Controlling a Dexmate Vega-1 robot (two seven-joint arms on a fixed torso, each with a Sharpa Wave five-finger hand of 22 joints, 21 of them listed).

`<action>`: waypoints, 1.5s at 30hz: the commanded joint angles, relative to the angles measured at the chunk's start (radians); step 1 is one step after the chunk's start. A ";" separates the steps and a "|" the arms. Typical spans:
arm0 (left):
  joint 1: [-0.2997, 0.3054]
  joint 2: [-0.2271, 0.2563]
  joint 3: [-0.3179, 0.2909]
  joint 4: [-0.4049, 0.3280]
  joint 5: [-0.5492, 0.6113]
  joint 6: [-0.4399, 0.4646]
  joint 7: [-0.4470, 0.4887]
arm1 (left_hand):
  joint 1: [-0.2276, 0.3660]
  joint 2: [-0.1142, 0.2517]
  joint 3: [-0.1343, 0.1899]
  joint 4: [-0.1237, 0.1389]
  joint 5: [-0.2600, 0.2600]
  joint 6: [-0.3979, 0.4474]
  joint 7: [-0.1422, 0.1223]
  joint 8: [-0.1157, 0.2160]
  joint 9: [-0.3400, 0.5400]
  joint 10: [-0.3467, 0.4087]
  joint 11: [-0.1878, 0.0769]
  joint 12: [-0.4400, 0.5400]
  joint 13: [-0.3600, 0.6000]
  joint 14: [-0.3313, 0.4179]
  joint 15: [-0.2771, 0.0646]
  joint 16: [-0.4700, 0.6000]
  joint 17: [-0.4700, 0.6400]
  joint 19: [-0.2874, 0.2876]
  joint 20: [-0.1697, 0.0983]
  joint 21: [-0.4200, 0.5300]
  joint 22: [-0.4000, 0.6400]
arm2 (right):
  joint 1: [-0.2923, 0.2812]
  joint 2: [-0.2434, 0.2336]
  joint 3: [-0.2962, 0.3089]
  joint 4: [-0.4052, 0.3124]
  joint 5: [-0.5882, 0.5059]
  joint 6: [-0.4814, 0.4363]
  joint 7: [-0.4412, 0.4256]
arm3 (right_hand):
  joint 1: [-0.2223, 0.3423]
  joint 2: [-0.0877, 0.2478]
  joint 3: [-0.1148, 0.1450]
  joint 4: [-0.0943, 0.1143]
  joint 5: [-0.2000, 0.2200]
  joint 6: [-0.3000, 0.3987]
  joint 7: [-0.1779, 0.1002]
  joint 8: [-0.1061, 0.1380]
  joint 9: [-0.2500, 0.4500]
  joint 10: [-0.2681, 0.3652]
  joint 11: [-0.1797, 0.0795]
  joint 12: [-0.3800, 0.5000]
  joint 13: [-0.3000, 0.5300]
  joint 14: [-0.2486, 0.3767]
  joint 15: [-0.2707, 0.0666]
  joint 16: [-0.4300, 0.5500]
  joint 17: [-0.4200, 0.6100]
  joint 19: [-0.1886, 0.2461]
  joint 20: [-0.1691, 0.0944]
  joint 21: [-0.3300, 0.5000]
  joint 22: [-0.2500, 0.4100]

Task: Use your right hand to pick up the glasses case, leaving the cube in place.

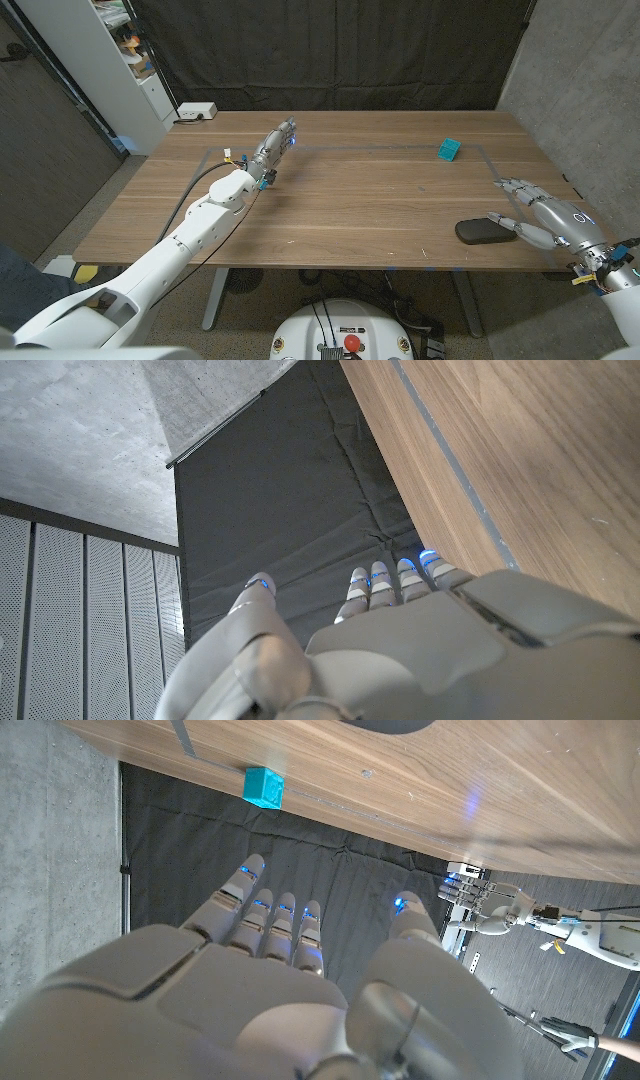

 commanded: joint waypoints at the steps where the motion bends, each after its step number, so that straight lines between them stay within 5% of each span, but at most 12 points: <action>1: 0.002 0.002 -0.003 0.004 -0.004 -0.002 -0.005 | 0.003 0.012 0.001 -0.005 -0.006 0.007 0.006 0.003 0.004 0.007 0.006 0.002 0.003 -0.008 0.005 0.003 0.005 -0.008 -0.002 0.001 0.005 | -0.020 -0.023 0.002 -0.036 -0.039 -0.058 0.034 | 0.006 -0.010 0.000 -0.004 0.011 0.000 -0.007 0.004 0.005 -0.002 -0.006 0.006 0.001 -0.010 0.000 -0.003 0.002 -0.007 0.004 0.003 0.001; 26: -0.010 -0.017 0.004 0.048 -0.009 -0.027 -0.029 | 0.002 0.013 0.001 -0.006 -0.006 0.011 0.006 0.003 0.004 0.007 0.005 0.002 0.003 -0.009 0.006 0.003 0.005 -0.011 0.002 0.001 0.005 | -0.068 -0.035 0.062 -0.135 -0.115 -0.123 0.190 | 0.045 -0.035 0.006 -0.021 0.031 -0.067 -0.025 -0.012 0.005 -0.069 -0.009 -0.008 0.002 -0.027 0.033 0.003 -0.001 -0.006 0.035 0.018 0.001; 38: -0.015 -0.022 0.004 0.066 -0.013 -0.034 -0.037 | 0.001 0.013 0.000 -0.007 -0.006 0.014 0.006 0.004 0.004 0.009 0.005 0.002 0.003 -0.009 0.007 0.003 0.005 -0.013 0.004 0.001 0.005 | -0.058 -0.031 0.061 -0.160 -0.135 -0.146 0.263 | 0.083 -0.054 0.012 -0.030 0.048 -0.103 -0.061 -0.012 0.006 -0.106 -0.006 -0.008 0.002 -0.050 0.057 0.001 -0.003 -0.016 0.072 0.018 0.001; 45: -0.021 -0.023 0.006 0.067 -0.010 -0.035 -0.040 | 0.000 0.014 0.000 -0.007 -0.006 0.013 0.006 0.004 0.004 0.011 0.007 0.003 0.003 -0.009 0.008 0.003 0.005 -0.014 0.005 0.001 0.005 | -0.054 -0.031 0.055 -0.162 -0.135 -0.158 0.288 | 0.096 -0.062 0.014 -0.031 0.054 -0.122 -0.058 -0.015 0.006 -0.126 -0.004 -0.009 0.003 -0.058 0.066 0.001 -0.003 -0.022 0.088 0.017 0.002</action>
